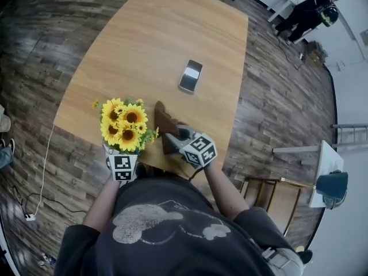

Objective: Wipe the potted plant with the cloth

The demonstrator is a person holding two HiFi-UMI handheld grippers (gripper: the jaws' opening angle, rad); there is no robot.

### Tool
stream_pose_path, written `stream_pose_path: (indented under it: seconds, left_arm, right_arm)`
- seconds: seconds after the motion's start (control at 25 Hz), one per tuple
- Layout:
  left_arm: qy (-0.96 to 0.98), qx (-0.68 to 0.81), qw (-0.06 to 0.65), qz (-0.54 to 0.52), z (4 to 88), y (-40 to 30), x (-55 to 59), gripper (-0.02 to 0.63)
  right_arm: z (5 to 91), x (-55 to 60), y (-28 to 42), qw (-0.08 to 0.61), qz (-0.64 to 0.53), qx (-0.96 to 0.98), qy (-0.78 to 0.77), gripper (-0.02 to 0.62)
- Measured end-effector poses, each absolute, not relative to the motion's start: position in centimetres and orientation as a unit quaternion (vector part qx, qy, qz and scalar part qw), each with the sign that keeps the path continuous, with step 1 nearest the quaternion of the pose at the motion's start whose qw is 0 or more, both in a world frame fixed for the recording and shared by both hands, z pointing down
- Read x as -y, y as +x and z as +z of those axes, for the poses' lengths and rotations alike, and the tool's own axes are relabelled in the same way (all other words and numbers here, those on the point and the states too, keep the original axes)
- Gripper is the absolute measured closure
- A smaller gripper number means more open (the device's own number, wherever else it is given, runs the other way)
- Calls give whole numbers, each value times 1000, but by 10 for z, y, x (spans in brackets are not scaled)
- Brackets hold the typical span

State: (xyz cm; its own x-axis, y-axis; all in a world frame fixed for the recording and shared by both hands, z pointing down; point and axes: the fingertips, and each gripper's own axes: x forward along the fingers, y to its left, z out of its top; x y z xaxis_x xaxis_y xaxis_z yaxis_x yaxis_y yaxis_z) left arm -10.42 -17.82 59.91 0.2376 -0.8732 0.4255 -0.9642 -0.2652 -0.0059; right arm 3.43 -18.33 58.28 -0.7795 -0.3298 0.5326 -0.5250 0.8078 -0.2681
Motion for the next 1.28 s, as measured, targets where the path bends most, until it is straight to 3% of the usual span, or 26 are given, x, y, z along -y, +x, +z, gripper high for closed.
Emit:
stream_pose_path:
  seconds: [0.56,0.88,1.28]
  left_arm:
    - [775,589,137,183,601,-113,189,16]
    - [845,480,116,205,599,-92,174,17]
    - [907,354,99,205,593,-51,168,17]
  right_arm:
    - [582,194,25,228,191,930,216,541]
    - [564,230,31,210,176,939,209,541]
    - [590,222,-20,264,177,945,72,540]
